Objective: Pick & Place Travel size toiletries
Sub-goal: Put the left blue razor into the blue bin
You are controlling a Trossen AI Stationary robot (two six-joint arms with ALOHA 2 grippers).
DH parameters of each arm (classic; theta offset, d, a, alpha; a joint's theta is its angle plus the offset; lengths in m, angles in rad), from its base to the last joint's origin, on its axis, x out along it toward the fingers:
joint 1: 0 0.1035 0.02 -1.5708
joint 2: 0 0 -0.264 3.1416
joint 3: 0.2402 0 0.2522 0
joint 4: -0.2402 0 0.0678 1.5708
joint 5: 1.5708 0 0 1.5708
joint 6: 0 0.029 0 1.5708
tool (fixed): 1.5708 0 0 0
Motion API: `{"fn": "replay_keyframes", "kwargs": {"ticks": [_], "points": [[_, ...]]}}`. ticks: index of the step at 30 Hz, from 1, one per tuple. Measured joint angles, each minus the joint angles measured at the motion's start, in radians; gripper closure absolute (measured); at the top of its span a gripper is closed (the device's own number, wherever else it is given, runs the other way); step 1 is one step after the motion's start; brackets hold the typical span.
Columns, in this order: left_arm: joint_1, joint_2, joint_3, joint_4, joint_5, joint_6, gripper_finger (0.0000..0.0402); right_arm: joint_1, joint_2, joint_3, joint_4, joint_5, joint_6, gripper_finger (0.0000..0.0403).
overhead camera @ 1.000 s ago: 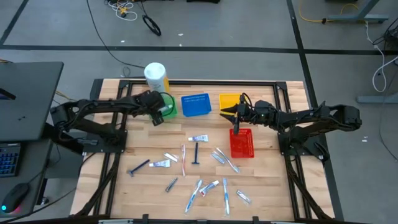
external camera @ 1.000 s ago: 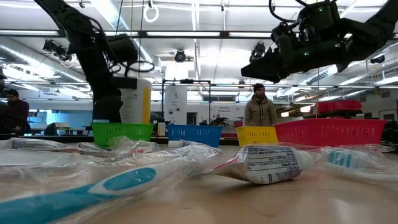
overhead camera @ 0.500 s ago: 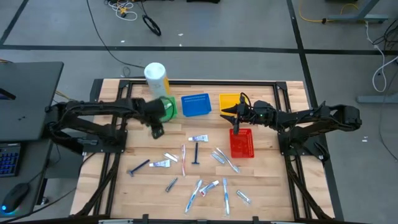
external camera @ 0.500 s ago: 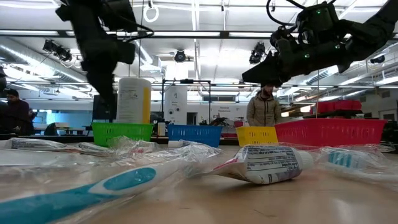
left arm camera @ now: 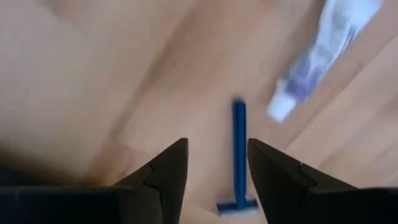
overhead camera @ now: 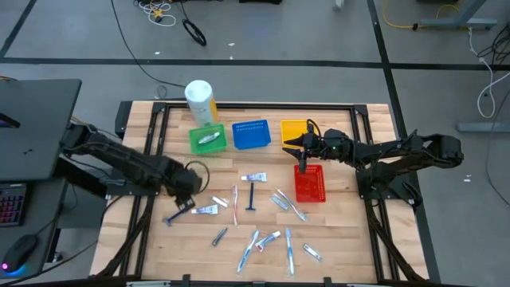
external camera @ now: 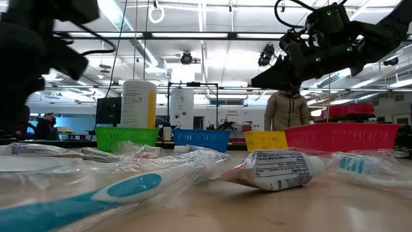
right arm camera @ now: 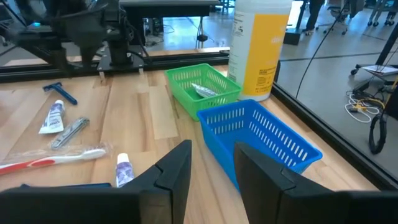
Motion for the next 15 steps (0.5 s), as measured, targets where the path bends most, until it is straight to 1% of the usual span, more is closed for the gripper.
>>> {"fn": "replay_keyframes", "kwargs": {"ticks": [3,6,10,15], "points": [[-0.078,0.0,-0.029,0.04,0.01,-0.101,0.0229,0.0,0.0,0.0,0.0,0.0,0.0,0.0272],[-0.133,0.002,-0.043,0.085,0.017,-0.19,0.0228,0.0,0.0,0.0,0.0,0.0,0.0,0.0272],[-0.186,0.007,-0.069,0.148,0.017,-0.235,0.0228,0.0,0.0,0.0,-0.001,0.0,-0.003,0.0272],[-0.226,0.007,-0.13,0.254,0.016,-0.298,0.0228,0.0,0.0,0.0,-0.003,0.0,-0.003,0.0272]]}}
